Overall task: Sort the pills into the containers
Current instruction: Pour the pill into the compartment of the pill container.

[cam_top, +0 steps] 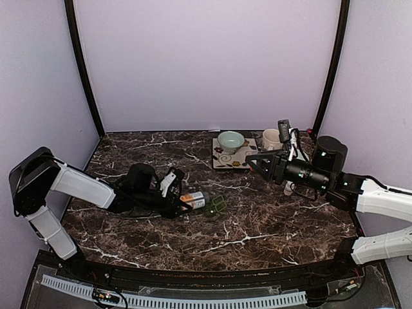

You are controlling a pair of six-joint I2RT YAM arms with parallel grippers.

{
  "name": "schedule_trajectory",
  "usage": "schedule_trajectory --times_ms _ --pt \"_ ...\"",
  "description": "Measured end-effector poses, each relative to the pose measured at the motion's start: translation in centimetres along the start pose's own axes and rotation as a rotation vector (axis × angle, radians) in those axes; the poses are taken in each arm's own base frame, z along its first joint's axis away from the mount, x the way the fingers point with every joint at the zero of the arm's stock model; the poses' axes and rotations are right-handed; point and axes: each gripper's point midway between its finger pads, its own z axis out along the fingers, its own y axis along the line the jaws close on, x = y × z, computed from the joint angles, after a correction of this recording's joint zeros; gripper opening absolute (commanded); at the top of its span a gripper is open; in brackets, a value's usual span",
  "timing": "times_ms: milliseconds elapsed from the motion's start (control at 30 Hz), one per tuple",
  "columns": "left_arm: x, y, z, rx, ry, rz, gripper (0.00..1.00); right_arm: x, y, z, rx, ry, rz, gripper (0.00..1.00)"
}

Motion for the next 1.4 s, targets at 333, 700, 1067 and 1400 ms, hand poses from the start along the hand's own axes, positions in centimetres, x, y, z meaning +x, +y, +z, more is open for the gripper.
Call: schedule_trajectory --times_ms 333,700,1067,1400 --pt "-0.15 -0.14 -0.28 -0.018 0.014 0.014 0.00 0.07 -0.03 0.04 0.000 0.002 0.003 0.42" --pt "-0.07 -0.05 -0.30 -0.036 0.037 0.018 0.00 0.29 -0.17 0.19 0.003 0.009 0.006 0.42" --pt "0.02 -0.01 -0.26 -0.047 0.050 0.029 0.00 0.29 -0.17 0.19 0.003 0.009 0.006 0.42" --pt "-0.28 -0.08 -0.18 -0.057 0.061 0.036 0.00 0.34 -0.20 0.23 0.003 0.011 0.007 0.42"
